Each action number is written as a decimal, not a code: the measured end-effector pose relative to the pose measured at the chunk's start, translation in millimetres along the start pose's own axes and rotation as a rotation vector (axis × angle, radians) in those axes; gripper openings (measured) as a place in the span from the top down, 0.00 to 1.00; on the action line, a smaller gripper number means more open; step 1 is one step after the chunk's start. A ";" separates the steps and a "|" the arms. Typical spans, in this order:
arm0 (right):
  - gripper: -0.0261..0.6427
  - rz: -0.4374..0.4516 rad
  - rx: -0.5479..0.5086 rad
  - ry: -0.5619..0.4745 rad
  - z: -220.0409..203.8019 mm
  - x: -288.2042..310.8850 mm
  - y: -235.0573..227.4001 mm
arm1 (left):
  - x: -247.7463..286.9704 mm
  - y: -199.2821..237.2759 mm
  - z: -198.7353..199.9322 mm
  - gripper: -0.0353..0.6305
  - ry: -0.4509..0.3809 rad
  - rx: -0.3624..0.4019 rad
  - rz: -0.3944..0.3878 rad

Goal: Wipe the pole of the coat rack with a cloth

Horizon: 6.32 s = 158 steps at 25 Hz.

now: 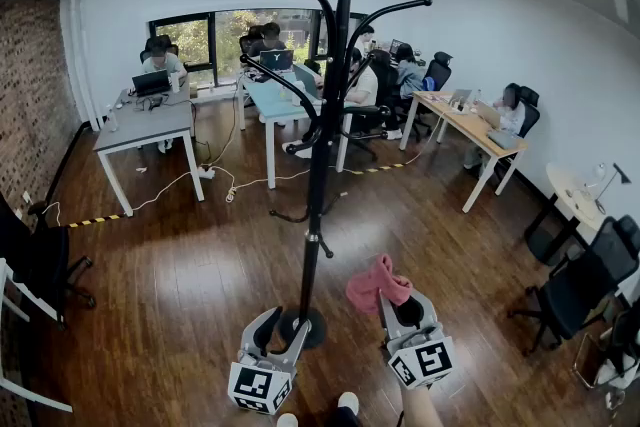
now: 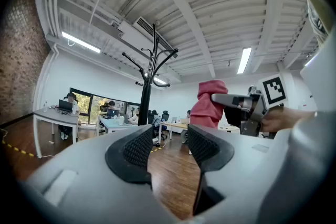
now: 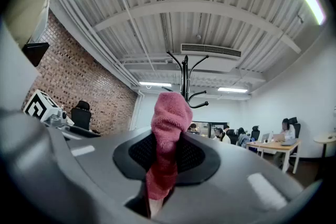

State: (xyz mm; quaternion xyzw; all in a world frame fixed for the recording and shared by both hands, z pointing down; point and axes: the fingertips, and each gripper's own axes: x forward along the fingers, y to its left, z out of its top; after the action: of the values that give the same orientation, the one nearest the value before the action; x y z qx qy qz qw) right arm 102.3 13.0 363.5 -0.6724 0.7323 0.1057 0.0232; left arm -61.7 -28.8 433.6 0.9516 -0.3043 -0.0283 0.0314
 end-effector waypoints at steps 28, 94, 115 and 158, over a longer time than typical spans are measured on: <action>0.86 0.411 -0.909 -0.006 -98.9 263.7 -42.0 | 111.9 57.8 26.5 0.65 -0.033 -0.014 0.426; 0.87 0.259 -0.322 0.456 -259.5 335.2 -155.7 | 77.3 100.0 25.0 0.66 0.009 -0.006 0.483; 0.86 0.339 -0.148 0.033 0.5 280.6 4.8 | 47.1 140.1 12.7 0.67 -0.088 -0.117 0.496; 0.86 0.032 0.638 0.560 -263.2 335.1 75.8 | -20.5 172.5 -16.6 0.71 -0.069 -0.259 0.520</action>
State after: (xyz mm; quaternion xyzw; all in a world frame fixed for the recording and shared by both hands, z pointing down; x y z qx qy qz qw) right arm 23.9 -358.8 570.9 -0.6227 0.7167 -0.3127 0.0289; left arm -176.7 -156.4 464.1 0.8284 -0.5326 -0.0903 0.1483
